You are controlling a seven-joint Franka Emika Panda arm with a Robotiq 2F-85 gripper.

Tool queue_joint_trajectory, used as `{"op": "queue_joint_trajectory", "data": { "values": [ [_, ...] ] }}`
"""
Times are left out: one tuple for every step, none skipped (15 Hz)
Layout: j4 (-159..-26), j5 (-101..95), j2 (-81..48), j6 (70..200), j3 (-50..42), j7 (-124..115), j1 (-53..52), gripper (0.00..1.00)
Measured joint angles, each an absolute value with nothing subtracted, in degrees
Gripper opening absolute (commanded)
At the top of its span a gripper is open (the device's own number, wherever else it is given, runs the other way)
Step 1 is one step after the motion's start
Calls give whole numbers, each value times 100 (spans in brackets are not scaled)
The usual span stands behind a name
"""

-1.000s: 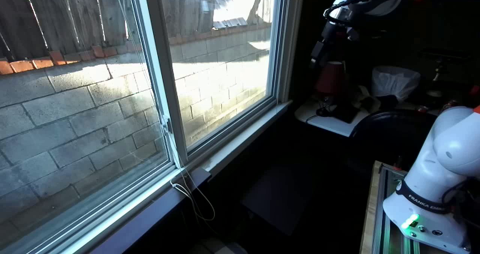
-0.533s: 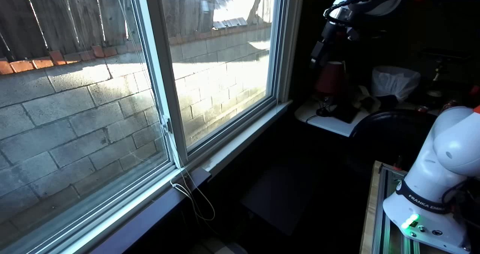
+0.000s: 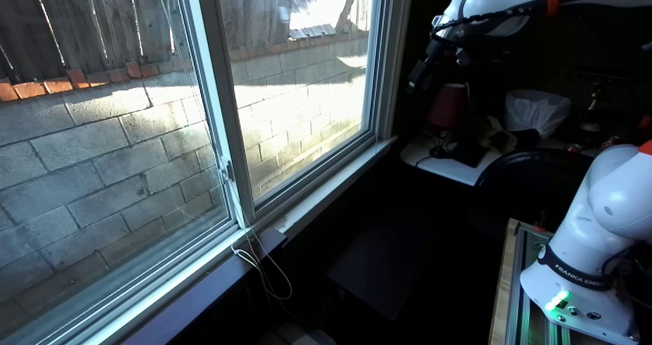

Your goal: Pull down the white rope to the far right of the window

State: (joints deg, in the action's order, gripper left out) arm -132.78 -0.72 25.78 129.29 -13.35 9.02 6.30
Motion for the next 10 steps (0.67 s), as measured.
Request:
{"op": "queue_joint_trajectory", "data": {
  "values": [
    [-13340, -62, 2447, 13312, -1337, 930, 629, 100],
    [-13391, -40, 2313, 13658, -1344, 958, 628, 100],
    [-13426, 17, 2156, 14016, -1367, 1059, 611, 100],
    [-13439, 117, 1980, 14359, -1406, 1222, 581, 100],
    [-13438, 213, 1807, 14655, -1444, 1369, 555, 100],
    [-13436, 354, 1629, 14940, -1489, 1526, 521, 100],
    [-13427, 550, 1456, 15222, -1540, 1751, 465, 100],
    [-13404, 750, 1296, 15466, -1587, 1982, 400, 100],
    [-13360, 938, 1145, 15646, -1620, 2184, 346, 100],
    [-13306, 1084, 1017, 15760, -1648, 2331, 302, 100]
  ]
}}
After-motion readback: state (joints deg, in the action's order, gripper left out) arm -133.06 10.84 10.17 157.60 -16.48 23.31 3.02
